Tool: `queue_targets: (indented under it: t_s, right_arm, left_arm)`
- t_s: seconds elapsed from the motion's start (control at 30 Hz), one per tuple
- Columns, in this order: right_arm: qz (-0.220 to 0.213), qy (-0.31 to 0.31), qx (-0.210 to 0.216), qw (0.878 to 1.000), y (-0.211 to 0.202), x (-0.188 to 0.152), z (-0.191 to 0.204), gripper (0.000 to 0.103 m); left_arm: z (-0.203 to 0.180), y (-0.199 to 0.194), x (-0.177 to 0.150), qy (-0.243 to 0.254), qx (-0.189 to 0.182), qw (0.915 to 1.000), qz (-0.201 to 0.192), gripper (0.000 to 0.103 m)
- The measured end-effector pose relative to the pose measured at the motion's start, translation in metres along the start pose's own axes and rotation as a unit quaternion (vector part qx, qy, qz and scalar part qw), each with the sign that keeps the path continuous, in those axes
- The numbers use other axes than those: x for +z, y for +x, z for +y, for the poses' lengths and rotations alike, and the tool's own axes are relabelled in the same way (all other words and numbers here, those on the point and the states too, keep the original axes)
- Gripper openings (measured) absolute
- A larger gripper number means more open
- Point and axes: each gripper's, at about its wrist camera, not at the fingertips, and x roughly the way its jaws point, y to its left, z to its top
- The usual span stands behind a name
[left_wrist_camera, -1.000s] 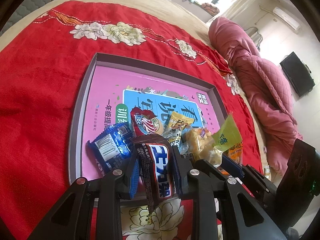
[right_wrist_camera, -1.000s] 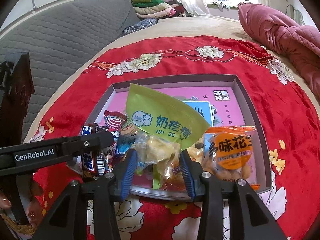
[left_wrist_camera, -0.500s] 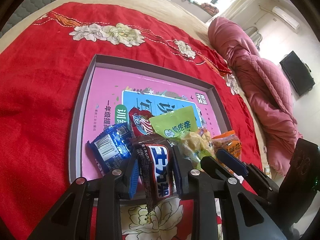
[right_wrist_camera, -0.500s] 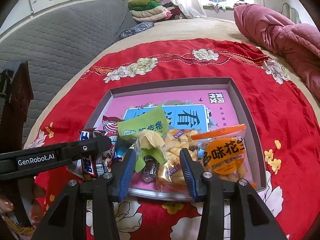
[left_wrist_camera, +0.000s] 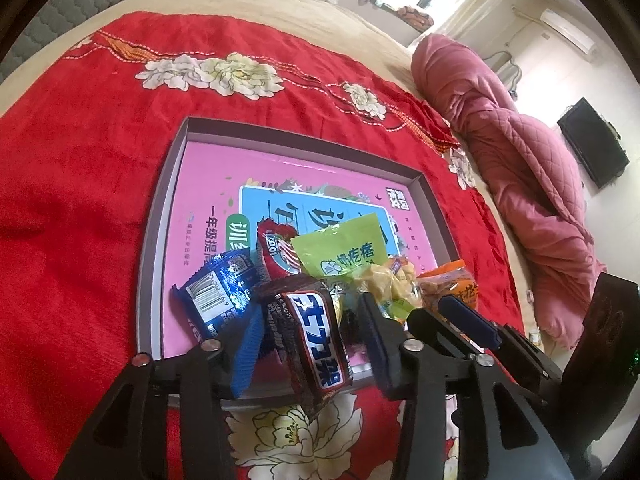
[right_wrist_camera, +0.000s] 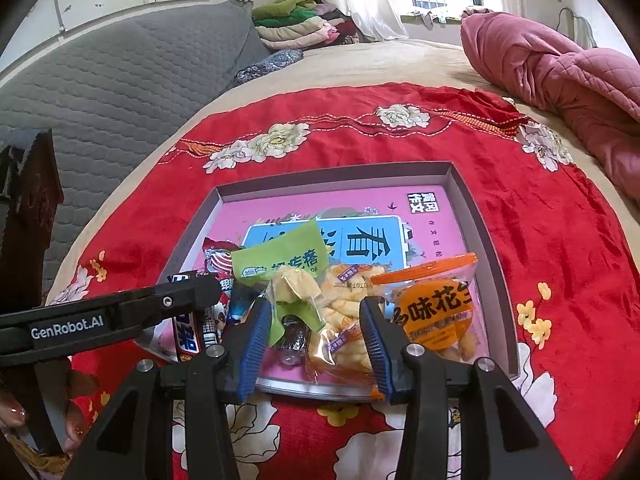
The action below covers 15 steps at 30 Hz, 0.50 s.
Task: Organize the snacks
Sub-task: 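Open both tools to release the Snickers bar and green bag in the tray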
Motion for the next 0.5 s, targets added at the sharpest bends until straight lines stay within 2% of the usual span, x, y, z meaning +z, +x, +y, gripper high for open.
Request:
queue_targets:
  t_s: [0.5]
  right_arm:
    - [-0.016, 0.006, -0.009, 1.000, -0.010, 0.004, -0.004, 0.054]
  left_arm:
    - [-0.008, -0.012, 0.000, 0.012, 0.000, 0.9999, -0.010, 0.059]
